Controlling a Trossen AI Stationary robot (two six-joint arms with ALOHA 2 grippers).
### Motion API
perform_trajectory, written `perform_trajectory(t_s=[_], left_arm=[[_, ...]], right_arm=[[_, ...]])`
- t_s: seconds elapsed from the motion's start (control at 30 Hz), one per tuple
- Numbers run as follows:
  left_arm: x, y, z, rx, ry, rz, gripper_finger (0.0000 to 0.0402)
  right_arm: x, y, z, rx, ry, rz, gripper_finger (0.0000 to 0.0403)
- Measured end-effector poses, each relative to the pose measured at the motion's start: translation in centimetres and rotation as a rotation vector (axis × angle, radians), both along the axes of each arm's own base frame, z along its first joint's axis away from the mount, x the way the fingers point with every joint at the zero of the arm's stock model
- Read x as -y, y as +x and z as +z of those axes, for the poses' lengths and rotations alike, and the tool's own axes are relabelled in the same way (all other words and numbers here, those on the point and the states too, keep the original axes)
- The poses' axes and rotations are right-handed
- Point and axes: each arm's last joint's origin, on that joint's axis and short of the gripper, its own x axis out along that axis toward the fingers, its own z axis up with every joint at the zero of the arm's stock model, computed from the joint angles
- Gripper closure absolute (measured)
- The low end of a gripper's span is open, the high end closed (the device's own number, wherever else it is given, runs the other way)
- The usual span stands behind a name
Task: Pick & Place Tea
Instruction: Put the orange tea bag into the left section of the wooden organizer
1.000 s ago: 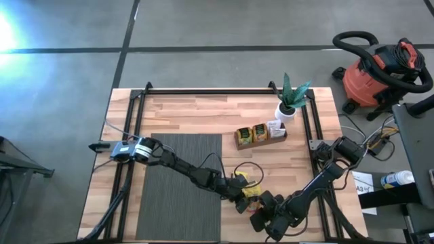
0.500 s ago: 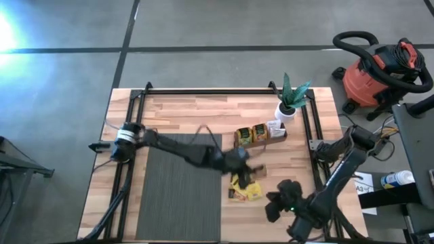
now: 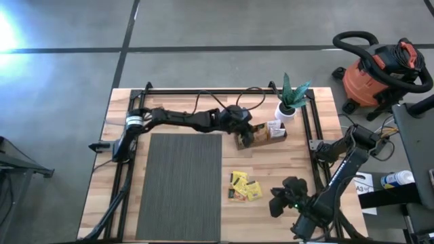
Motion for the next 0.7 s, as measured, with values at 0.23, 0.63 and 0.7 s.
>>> perform_trajectory(t_s=[0.23,0.63,0.7], left_arm=[[-0.5,1.5,-2.5,-0.051,0.072,-0.038,0.0401],[-0.9,2.2,-3.7,-0.051,0.155,-0.008,0.0401],[-1.0,2.3,-3.4,-0.03,0.156,-0.011,0.0401]], right_arm=[[0.3,-0.3,-0.8,-0.041,0.014,-0.025,0.0349],[0.4,-0.4,-1.1,-0.059,0.024,-0.03,0.0349],[0.4,-0.4,-1.2,-0.06,0.025,-0.03,0.0349]])
